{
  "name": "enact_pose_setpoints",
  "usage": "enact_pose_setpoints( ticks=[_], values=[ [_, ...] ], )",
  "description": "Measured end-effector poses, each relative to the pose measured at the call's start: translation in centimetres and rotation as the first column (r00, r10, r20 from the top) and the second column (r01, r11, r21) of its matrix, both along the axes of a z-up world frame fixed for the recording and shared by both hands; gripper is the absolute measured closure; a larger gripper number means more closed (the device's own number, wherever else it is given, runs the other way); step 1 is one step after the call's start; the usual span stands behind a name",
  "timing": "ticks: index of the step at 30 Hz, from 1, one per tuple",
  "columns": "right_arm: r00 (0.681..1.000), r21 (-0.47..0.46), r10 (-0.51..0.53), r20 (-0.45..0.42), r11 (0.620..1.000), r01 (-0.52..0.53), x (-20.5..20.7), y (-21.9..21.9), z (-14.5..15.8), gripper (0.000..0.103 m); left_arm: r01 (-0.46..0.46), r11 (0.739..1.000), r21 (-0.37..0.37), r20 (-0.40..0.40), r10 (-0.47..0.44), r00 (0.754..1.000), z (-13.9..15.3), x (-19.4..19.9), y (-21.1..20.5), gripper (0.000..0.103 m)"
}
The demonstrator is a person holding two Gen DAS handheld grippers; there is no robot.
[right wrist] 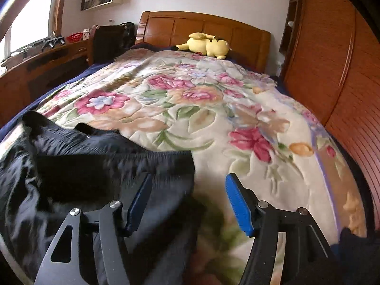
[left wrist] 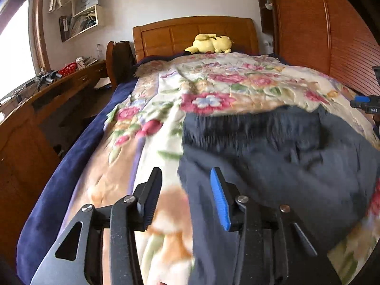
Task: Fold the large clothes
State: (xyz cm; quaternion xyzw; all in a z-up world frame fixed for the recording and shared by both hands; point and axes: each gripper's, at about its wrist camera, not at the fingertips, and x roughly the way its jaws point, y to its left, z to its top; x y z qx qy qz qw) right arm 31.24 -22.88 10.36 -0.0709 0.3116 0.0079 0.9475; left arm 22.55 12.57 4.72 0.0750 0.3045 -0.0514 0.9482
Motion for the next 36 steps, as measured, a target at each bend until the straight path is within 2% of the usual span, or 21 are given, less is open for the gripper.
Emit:
enact_pose_setpoints(
  ticks=[7, 13, 17, 24, 31, 36],
  values=[
    [0.997, 0.028, 0.061, -0.039, 0.998, -0.060, -8.0, 0.3, -3.1, 0.037, 0.005, 0.998, -0.065, -0.054, -0.009, 0.999, -2.0, -5.8, 1.5, 0.053],
    [0.991, 0.042, 0.087, -0.101, 0.996, -0.083, -12.4, -1.1, -4.6, 0.033, -0.002, 0.999, -0.044, -0.105, -0.003, 0.994, -5.1, -8.4, 1.5, 0.045],
    [0.992, 0.084, 0.066, -0.106, 0.995, -0.057, -13.0, -2.6, -5.2, 0.027, 0.000, 0.999, -0.043, -0.156, -0.007, 0.988, -7.2, -8.4, 1.3, 0.043],
    [0.992, 0.113, 0.053, -0.113, 0.993, -0.040, -12.8, -2.6, -7.3, 0.026, -0.004, 0.998, -0.055, -0.160, -0.005, 0.987, -8.0, -8.0, 1.3, 0.042],
    [0.994, 0.099, 0.059, -0.089, 0.994, -0.050, -13.2, -2.3, -8.7, 0.026, -0.035, 0.994, -0.099, -0.149, 0.020, 0.989, -8.8, -8.5, 2.5, 0.041],
    [0.995, 0.077, 0.058, -0.078, 0.996, -0.052, -13.2, -1.7, -8.9, 0.026, -0.039, 0.995, -0.093, -0.093, 0.030, 0.995, -8.0, -9.3, 2.4, 0.041]
  ],
)
